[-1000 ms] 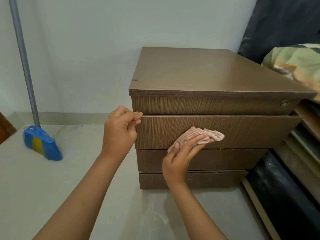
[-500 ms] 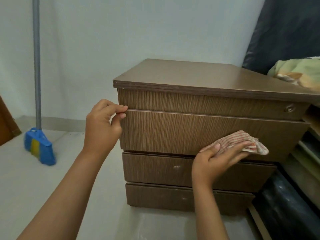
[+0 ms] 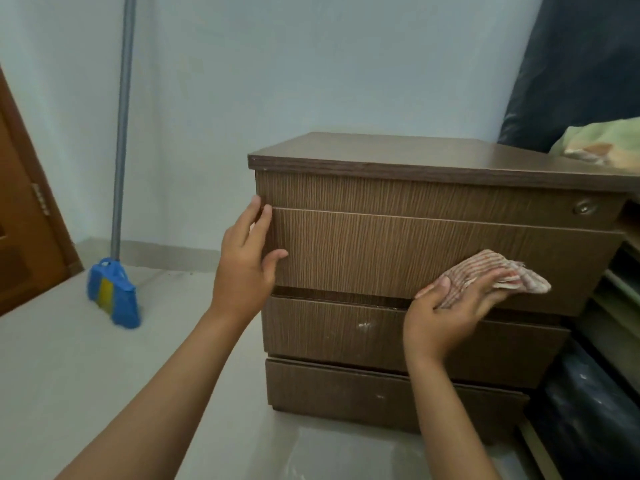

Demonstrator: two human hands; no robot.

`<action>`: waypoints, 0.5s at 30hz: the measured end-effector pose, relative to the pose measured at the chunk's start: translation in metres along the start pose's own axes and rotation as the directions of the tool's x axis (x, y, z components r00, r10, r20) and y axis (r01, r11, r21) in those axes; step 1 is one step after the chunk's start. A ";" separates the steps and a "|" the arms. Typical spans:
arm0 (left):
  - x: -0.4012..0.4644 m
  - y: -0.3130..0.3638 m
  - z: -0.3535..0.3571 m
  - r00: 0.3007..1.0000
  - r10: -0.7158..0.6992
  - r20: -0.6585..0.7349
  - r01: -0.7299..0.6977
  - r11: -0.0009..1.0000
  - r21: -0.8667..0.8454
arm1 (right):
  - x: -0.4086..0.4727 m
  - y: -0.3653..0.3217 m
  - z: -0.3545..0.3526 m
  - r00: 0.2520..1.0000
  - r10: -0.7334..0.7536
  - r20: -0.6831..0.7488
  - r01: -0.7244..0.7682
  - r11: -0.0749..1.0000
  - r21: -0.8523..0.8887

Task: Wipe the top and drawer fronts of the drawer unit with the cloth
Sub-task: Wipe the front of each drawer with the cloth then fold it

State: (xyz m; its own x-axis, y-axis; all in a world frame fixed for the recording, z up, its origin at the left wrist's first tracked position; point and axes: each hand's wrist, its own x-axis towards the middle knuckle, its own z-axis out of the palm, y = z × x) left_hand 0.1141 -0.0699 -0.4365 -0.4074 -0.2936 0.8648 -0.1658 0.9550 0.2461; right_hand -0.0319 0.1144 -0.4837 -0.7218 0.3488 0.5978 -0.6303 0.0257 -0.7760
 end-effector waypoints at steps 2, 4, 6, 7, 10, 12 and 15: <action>-0.014 -0.004 0.000 0.999 0.014 0.046 -0.016 0.999 0.030 | 0.000 0.000 0.002 1.000 -0.009 -0.011 0.009 1.000 -0.010; -0.030 -0.011 -0.002 0.997 -0.020 0.070 0.015 0.997 0.072 | -0.002 0.001 0.002 1.000 -0.026 -0.014 0.026 0.999 -0.020; -0.046 -0.019 -0.003 0.996 -0.039 0.086 0.029 0.993 0.115 | -0.005 0.005 0.002 0.999 -0.045 -0.018 0.044 0.999 -0.025; -0.052 -0.024 -0.002 0.994 -0.034 0.100 0.020 0.990 0.138 | -0.006 0.007 0.002 0.999 -0.050 -0.019 0.050 0.999 -0.020; -0.068 -0.036 0.003 0.985 -0.017 0.169 -0.016 0.982 0.188 | -0.013 0.014 0.001 0.996 -0.079 -0.027 0.079 0.997 -0.010; -0.073 -0.040 0.008 0.980 -0.018 0.198 -0.020 0.983 0.185 | -0.017 0.015 0.000 0.996 -0.087 -0.030 0.087 0.996 -0.014; -0.074 -0.040 0.013 0.979 -0.028 0.202 -0.002 0.989 0.146 | -0.024 0.012 -0.002 0.998 -0.056 -0.031 0.056 0.998 0.023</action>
State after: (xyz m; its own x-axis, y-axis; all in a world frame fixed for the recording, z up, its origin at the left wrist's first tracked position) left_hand 0.1393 -0.0868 -0.5165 -0.5757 -0.3230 0.7512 -0.2941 0.9390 0.1784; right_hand -0.0216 0.1079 -0.5080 -0.6764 0.3758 0.6335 -0.6763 0.0237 -0.7362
